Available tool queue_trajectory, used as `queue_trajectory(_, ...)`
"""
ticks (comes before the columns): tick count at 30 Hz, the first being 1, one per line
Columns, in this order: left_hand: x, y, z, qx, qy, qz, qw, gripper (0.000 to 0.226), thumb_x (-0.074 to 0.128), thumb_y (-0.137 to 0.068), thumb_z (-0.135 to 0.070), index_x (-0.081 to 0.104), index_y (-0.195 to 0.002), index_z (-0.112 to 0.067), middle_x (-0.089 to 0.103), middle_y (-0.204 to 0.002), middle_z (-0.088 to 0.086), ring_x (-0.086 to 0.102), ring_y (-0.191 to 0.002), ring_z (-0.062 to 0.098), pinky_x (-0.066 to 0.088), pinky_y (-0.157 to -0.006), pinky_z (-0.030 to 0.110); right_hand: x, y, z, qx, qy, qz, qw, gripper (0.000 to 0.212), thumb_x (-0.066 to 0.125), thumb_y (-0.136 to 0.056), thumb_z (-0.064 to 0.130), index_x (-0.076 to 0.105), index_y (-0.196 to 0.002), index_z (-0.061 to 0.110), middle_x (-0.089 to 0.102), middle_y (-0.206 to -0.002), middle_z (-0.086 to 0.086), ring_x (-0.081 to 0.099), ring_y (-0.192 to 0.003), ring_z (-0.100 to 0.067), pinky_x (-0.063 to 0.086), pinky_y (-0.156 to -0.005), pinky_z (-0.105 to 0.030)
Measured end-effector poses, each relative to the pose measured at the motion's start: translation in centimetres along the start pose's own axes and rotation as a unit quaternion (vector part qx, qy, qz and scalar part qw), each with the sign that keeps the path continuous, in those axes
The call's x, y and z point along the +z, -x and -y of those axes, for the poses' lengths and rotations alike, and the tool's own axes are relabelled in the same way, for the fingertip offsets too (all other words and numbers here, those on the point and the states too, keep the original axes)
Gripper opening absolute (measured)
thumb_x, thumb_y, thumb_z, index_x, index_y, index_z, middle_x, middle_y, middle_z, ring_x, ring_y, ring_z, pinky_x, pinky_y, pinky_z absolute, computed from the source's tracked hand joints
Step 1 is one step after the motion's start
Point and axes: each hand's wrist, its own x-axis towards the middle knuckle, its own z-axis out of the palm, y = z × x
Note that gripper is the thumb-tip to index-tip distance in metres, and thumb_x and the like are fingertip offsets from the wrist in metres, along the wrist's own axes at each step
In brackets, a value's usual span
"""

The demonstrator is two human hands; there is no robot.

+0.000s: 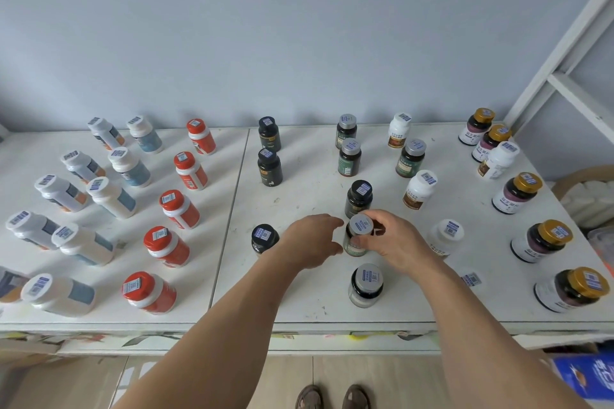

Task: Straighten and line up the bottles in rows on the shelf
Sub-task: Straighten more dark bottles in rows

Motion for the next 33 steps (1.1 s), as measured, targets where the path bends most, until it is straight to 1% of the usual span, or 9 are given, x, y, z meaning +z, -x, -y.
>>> queue_trajectory(3,-0.1,-0.2,0.1,0.006,0.01,-0.005,1.0,0.06,0.061,-0.093,-0.036,0.038,-0.147,-0.024,0.046,-0.146,-0.003,0.042,-0.134,0.02,0.037,-0.106,0.035,0.0,0.4,0.0,0.002,0.008,0.003,1.0,0.052,0.085,-0.074,0.031,0.061,-0.121,0.031,0.068,-0.11,0.011,0.062,-0.105,-0.011,0.048,-0.093,-0.031)
queue_trajectory(6,-0.5,-0.4,0.3,0.007,0.018,-0.011,1.0,0.059,0.06,-0.093,-0.036,0.038,-0.147,-0.024,0.045,-0.147,-0.003,0.041,-0.134,0.019,0.036,-0.107,0.033,-0.2,0.5,0.3,0.017,-0.011,0.002,1.0,0.063,0.085,-0.071,0.041,0.058,-0.128,0.032,0.065,-0.117,0.013,0.059,-0.11,-0.007,0.045,-0.099,-0.031)
queue_trajectory(9,-1.3,-0.8,0.9,0.0,0.032,-0.02,0.999,0.058,0.06,-0.093,-0.035,0.04,-0.146,-0.023,0.047,-0.146,-0.003,0.042,-0.133,0.02,0.037,-0.107,0.033,-1.0,0.2,1.5,0.008,-0.075,-0.086,0.993,0.051,0.078,-0.079,0.042,0.062,-0.124,0.027,0.066,-0.119,0.013,0.059,-0.111,-0.002,0.045,-0.1,-0.029)
queue_trajectory(11,-1.6,-1.2,1.1,-0.006,0.043,-0.033,0.999,0.057,0.06,-0.093,-0.033,0.041,-0.145,-0.023,0.048,-0.146,-0.002,0.043,-0.133,0.02,0.037,-0.107,0.033,-1.6,-0.7,2.3,-0.002,-0.069,-0.133,0.989,0.048,0.074,-0.084,0.039,0.061,-0.126,0.022,0.064,-0.125,0.011,0.058,-0.116,-0.004,0.043,-0.1,-0.028)
queue_trajectory(15,-2.0,-2.2,1.1,-0.02,0.051,-0.044,0.998,0.056,0.06,-0.093,-0.034,0.041,-0.145,-0.023,0.049,-0.145,-0.003,0.044,-0.132,0.019,0.038,-0.105,0.032,-2.0,-3.3,2.4,0.034,-0.013,-0.071,0.997,0.064,0.076,-0.082,0.039,0.052,-0.139,0.024,0.055,-0.138,0.002,0.049,-0.13,-0.014,0.04,-0.107,-0.037)
queue_trajectory(20,-2.7,-3.7,0.7,-0.048,0.069,-0.036,0.996,0.057,0.061,-0.093,-0.035,0.041,-0.145,-0.024,0.049,-0.145,-0.004,0.045,-0.131,0.019,0.038,-0.106,0.033,-1.9,-5.4,2.1,0.032,0.028,-0.017,0.999,0.054,0.077,-0.079,0.037,0.057,-0.129,0.028,0.066,-0.118,0.005,0.059,-0.113,-0.019,0.046,-0.098,-0.037)
queue_trajectory(24,-3.4,-4.9,0.4,-0.058,0.157,-0.037,0.985,0.061,0.067,-0.089,-0.033,0.044,-0.144,-0.022,0.053,-0.141,-0.003,0.049,-0.128,0.016,0.04,-0.106,0.031,-2.8,-6.6,2.5,-0.003,0.001,-0.041,0.999,0.036,0.075,-0.081,0.039,0.064,-0.114,0.028,0.069,-0.106,0.007,0.063,-0.101,-0.016,0.049,-0.089,-0.034)
queue_trajectory(28,-3.4,-5.2,0.4,-0.071,0.308,-0.004,0.949,0.061,0.075,-0.082,-0.029,0.051,-0.139,-0.024,0.059,-0.134,-0.006,0.055,-0.12,0.01,0.046,-0.1,0.03,-4.0,-6.8,3.4,-0.021,-0.019,-0.049,0.998,0.031,0.07,-0.085,0.047,0.068,-0.108,0.026,0.07,-0.1,0.009,0.063,-0.095,-0.01,0.048,-0.081,-0.029)
queue_trajectory(33,-4.2,-5.6,0.6,-0.041,0.43,0.046,0.901,0.037,0.075,-0.081,-0.022,0.068,-0.117,-0.032,0.072,-0.112,-0.013,0.062,-0.112,0.01,0.045,-0.098,0.034,-4.8,-7.9,4.5,-0.016,-0.057,-0.062,0.996,0.041,0.067,-0.077,0.06,0.073,-0.1,0.027,0.073,-0.093,0.011,0.068,-0.092,-0.012,0.055,-0.091,-0.043)
